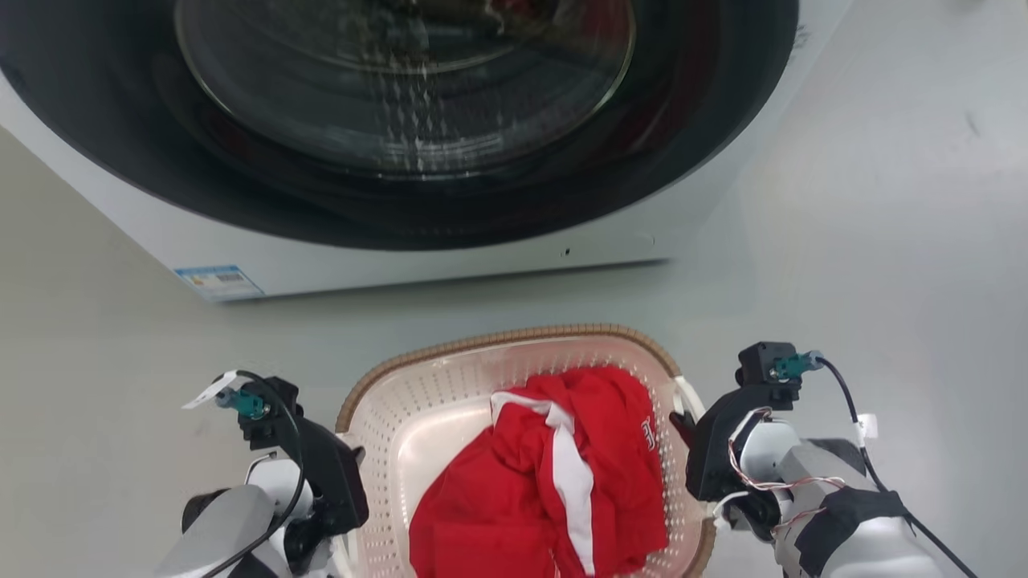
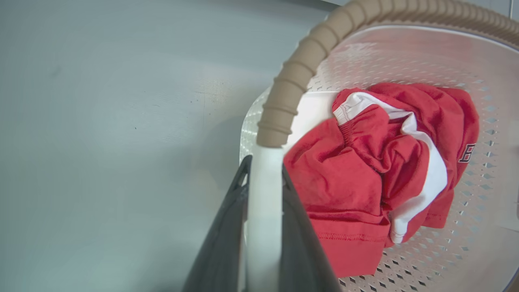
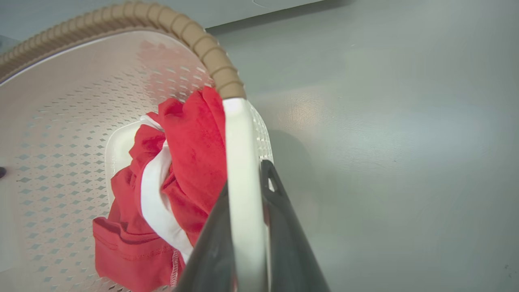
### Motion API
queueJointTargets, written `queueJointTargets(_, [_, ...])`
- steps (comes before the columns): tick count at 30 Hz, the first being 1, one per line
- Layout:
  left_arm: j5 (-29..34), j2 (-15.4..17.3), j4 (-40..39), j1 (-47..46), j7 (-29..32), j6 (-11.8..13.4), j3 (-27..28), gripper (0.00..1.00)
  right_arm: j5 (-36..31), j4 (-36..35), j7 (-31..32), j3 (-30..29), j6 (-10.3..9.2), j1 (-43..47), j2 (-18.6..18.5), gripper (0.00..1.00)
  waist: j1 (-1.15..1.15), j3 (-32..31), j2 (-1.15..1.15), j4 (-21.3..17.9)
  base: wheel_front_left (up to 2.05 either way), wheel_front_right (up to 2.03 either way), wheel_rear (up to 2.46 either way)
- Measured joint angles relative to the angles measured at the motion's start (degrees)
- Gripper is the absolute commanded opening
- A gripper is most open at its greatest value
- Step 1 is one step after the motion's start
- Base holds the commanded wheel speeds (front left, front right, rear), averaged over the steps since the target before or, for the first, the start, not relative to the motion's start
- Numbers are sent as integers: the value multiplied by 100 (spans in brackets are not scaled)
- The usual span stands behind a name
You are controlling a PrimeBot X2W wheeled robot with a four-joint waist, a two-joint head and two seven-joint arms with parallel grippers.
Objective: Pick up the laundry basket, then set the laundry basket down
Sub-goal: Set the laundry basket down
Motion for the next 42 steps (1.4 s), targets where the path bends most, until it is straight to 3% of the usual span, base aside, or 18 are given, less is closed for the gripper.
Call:
queueJointTargets(21, [493,44,-126,-955,-1376,0,-120,0,-371,-135,-1240,98,-248,-779,-69,0,0,1799,0,145,0,0,0])
queueJointTargets(33, [646,57,-93,-1474,-1800,-1,-138,0,-412,-80,-1532,70,-294,-1238,-83,0,0,2755,0,176,0,0,0])
queueJointTargets(42, [686,45,7,-1594,-1909,-2,-186,0,-413,41,-1658,70,-290,-1397,-75,0,-1,3014,0,201,0,0,0])
